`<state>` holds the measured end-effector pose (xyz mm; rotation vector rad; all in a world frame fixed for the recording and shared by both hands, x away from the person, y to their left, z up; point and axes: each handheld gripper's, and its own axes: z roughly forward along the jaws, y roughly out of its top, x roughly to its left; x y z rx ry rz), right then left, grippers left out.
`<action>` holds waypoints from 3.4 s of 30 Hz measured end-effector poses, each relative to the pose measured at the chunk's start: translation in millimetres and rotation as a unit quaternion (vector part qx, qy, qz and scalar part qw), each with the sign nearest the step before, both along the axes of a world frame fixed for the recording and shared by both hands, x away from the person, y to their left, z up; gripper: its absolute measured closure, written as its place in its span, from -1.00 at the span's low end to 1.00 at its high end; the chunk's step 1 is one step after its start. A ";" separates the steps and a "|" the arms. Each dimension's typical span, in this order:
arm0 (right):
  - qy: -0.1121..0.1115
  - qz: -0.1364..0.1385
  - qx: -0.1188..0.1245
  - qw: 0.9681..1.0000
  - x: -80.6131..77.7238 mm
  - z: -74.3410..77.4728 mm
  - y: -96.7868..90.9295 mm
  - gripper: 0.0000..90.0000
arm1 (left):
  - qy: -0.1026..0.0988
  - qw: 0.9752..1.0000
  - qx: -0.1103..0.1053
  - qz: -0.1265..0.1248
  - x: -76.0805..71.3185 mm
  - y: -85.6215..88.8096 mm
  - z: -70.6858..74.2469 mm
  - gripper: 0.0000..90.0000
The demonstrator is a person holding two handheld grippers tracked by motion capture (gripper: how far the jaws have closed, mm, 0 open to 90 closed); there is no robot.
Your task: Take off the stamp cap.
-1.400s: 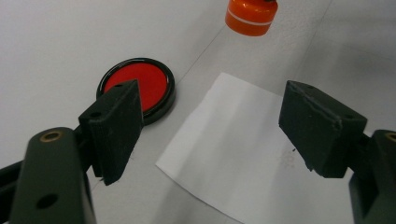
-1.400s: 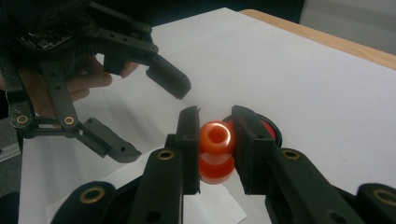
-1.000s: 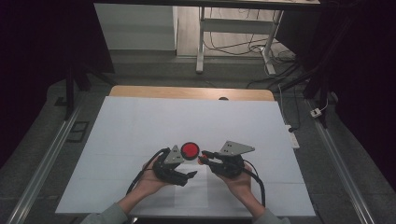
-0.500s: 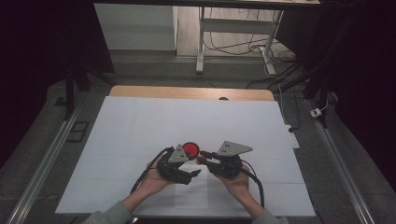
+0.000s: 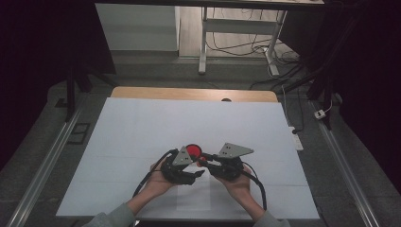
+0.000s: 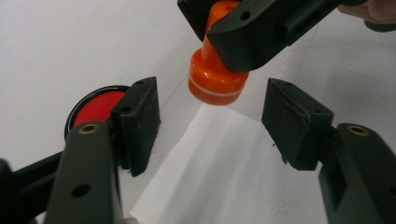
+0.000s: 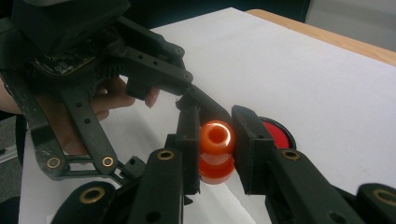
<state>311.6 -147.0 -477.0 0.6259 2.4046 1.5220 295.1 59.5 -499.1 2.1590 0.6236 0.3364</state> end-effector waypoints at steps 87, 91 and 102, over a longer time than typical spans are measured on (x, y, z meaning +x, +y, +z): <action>-0.010 0.001 -0.001 1.000 -3.8 -3.7 3.6 0.61 | -0.018 0.999 0.031 -0.014 0.6 -2.5 -5.3 0.46; -0.009 0.001 -0.001 1.000 -3.9 -3.6 3.6 0.62 | -0.019 0.999 0.032 -0.014 0.3 -2.6 -5.2 0.46; -0.014 0.000 -0.003 1.000 -5.5 -2.7 4.3 0.62 | -0.018 0.999 0.033 -0.017 0.2 -2.0 -4.7 0.46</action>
